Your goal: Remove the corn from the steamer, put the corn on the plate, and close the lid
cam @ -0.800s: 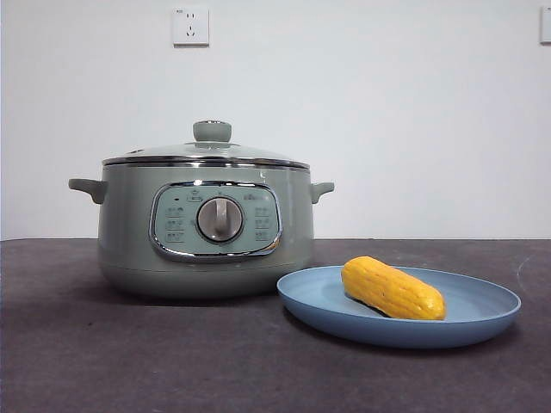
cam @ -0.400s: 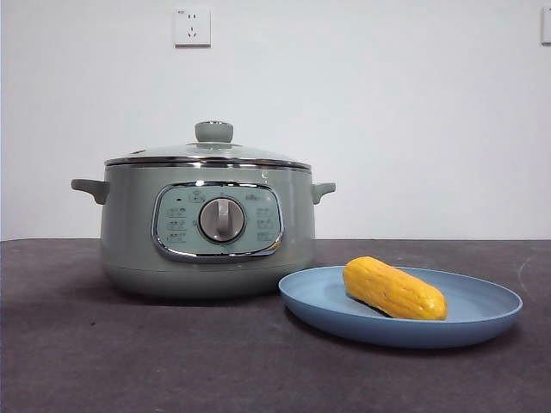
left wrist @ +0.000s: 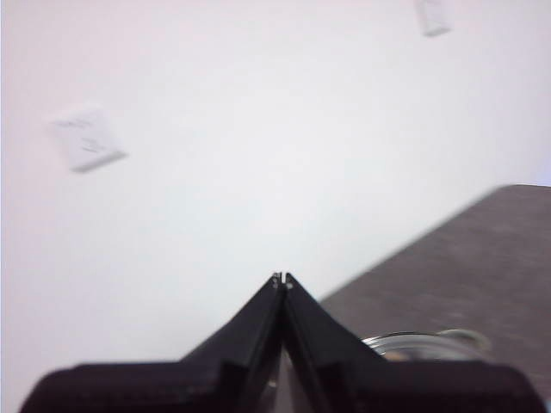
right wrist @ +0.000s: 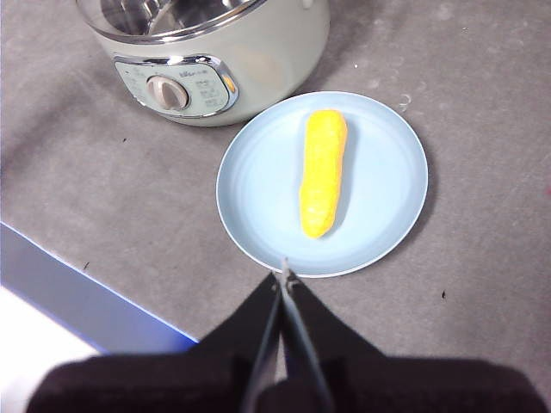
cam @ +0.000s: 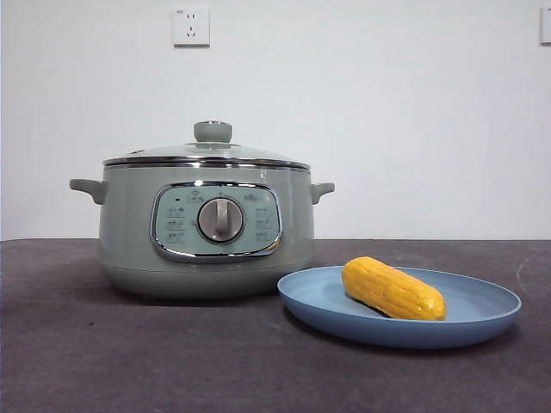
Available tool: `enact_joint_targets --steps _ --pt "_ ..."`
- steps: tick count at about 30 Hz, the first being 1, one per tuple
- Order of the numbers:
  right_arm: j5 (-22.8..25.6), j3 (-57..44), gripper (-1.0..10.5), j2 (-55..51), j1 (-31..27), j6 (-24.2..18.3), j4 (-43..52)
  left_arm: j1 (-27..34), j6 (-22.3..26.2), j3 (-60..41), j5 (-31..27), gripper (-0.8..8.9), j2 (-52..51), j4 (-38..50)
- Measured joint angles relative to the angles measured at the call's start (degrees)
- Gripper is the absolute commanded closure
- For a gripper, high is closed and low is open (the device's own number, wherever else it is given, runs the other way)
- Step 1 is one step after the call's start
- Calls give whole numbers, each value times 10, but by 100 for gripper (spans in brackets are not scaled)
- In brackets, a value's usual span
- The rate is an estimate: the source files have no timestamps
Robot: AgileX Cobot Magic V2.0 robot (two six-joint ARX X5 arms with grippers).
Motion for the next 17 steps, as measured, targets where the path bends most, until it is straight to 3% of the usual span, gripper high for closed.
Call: enact_joint_targets --steps 4,9,17 --pt "0 0 945 0 0 0 0 29 3 -126 -12 817 -79 54" --pt "0 0 945 0 0 0 0 32 -1 -278 -81 817 -169 55" --pt "0 0 945 0 0 0 0 43 -22 -420 -123 817 -288 58"
